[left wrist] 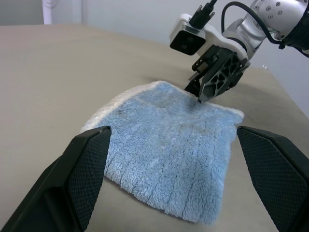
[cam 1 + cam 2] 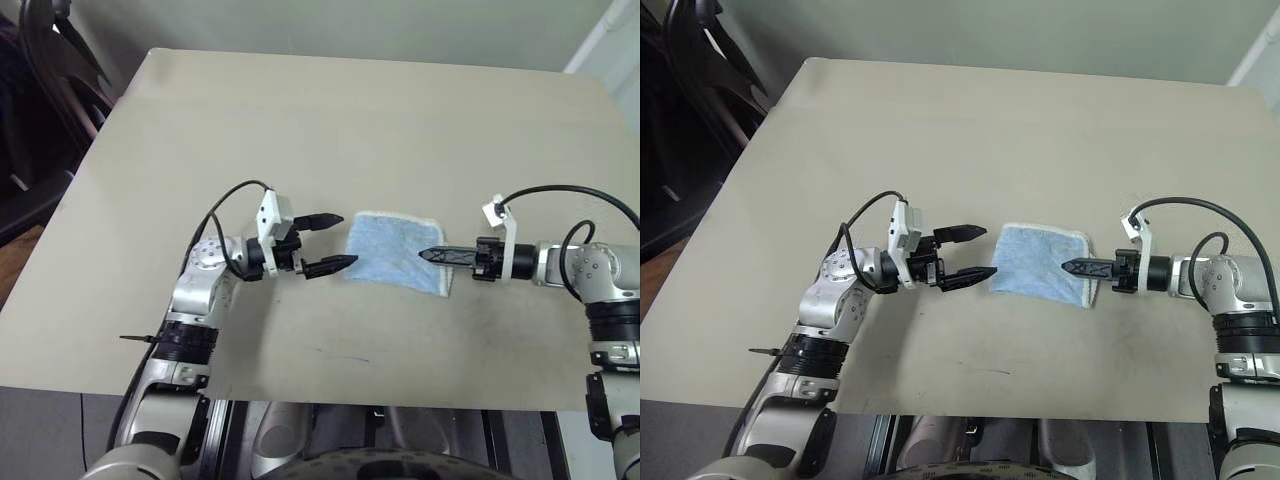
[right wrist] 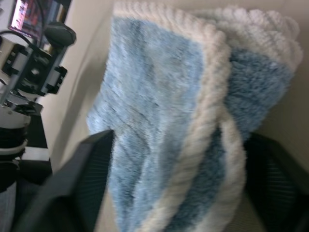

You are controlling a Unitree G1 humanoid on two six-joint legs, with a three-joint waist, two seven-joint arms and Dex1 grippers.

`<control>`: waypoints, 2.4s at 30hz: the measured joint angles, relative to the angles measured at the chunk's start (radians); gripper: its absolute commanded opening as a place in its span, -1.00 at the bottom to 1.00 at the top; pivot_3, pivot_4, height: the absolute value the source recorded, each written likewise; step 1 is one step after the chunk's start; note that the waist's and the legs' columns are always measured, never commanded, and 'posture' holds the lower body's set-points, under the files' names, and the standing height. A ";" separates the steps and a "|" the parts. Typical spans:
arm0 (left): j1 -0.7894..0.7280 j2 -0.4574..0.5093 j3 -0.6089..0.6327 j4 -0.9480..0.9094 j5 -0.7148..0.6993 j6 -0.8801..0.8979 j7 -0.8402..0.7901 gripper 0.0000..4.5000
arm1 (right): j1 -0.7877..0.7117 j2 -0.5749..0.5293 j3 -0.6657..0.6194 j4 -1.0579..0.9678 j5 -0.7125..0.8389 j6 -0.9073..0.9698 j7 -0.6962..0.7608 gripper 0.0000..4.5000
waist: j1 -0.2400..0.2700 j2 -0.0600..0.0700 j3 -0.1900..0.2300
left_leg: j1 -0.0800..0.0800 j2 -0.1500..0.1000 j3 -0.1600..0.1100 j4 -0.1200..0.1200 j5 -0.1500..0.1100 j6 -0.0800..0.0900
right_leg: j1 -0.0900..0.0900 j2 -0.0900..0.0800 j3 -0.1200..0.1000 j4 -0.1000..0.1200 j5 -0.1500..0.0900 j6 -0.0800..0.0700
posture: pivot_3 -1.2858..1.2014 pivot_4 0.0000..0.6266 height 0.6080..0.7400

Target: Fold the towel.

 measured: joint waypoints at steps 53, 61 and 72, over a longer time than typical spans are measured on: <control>-0.148 -0.109 -0.032 0.181 0.023 -0.064 -0.043 1.00 | 0.234 0.130 -1.001 0.107 0.083 -0.309 -0.769 -0.99 | 0.031 0.007 -0.001 | -0.002 -0.001 0.000 0.001 -0.006 0.013 | -0.001 -0.002 0.000 -0.001 0.005 0.011 | 0.03 -0.52 0.89; -0.137 -0.108 -0.032 0.180 0.024 -0.066 -0.044 1.00 | 0.342 0.117 -1.001 0.105 0.118 -0.311 -0.734 -0.99 | 0.033 0.008 -0.001 | -0.002 -0.002 0.000 0.001 -0.006 0.014 | 0.000 -0.002 0.000 -0.002 0.004 0.013 | 0.03 -0.52 0.89; -0.134 -0.123 -0.032 0.186 0.038 -0.069 -0.045 1.00 | 0.389 0.115 -0.976 0.041 0.146 -0.288 -0.704 0.07 | 0.031 0.008 -0.001 | -0.002 -0.002 0.000 0.001 -0.006 0.014 | 0.000 -0.002 0.001 -0.002 0.004 0.014 | 0.03 -0.52 0.89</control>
